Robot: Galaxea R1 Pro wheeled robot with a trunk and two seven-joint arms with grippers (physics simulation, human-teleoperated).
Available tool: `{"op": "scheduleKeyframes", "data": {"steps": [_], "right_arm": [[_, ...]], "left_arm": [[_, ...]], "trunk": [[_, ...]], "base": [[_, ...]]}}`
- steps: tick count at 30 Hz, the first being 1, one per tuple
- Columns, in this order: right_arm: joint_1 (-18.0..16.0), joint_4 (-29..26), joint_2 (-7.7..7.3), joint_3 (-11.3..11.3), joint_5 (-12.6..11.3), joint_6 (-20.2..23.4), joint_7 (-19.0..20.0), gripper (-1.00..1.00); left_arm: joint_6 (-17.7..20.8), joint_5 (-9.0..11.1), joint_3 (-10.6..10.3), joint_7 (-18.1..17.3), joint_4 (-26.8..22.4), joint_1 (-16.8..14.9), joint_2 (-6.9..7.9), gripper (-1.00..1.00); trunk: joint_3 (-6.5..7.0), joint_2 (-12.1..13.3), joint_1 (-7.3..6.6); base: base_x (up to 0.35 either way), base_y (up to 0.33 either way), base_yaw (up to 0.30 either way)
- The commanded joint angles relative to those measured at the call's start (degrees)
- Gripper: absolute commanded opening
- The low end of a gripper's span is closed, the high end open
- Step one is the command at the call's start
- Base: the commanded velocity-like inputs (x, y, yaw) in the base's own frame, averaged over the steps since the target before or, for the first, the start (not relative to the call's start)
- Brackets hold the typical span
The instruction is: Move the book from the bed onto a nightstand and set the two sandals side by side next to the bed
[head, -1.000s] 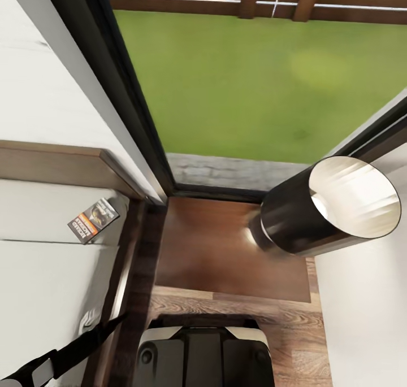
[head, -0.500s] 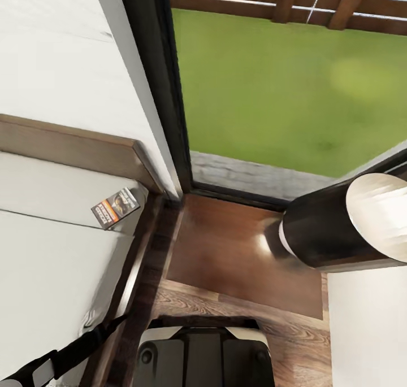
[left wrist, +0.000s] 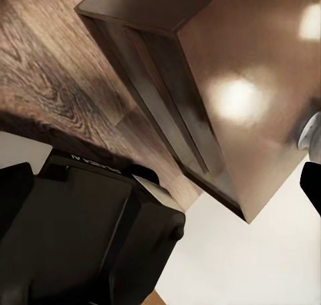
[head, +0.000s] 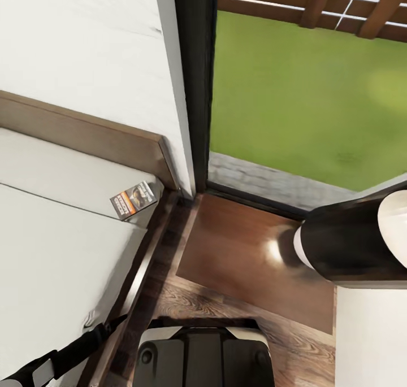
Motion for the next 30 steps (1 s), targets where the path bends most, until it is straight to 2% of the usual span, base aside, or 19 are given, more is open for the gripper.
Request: {"op": "scheduleKeyframes", "data": {"steps": [1,8,19,30], "right_arm": [[-0.08,0.22,-0.03,-0.44,-0.19,-0.18,0.31,1.0],[-0.08,0.24,-0.03,-0.44,-0.19,-0.18,0.31,1.0],[-0.08,0.22,-0.03,-0.44,-0.16,-0.18,0.31,1.0],[-0.08,0.19,-0.03,-0.44,-0.1,-0.18,0.31,1.0]], "left_arm": [[0.62,0.57,-0.29,-0.19,0.03,-0.02,0.01,1.0],[0.64,0.49,-0.29,-0.19,0.03,-0.02,0.01,1.0],[0.63,0.43,-0.37,-0.09,-0.01,-0.02,-0.12,1.0],[0.6,0.4,-0.3,0.07,-0.06,-0.02,-1.35,1.0]], "trunk": [[-0.06,-0.09,0.03],[-0.06,-0.09,0.03],[-0.06,-0.09,0.03],[-0.06,-0.09,0.03]], "base": [[0.0,0.0,0.031],[0.0,-0.008,0.113],[0.0,-0.013,0.283],[0.0,0.0,0.287]]}}
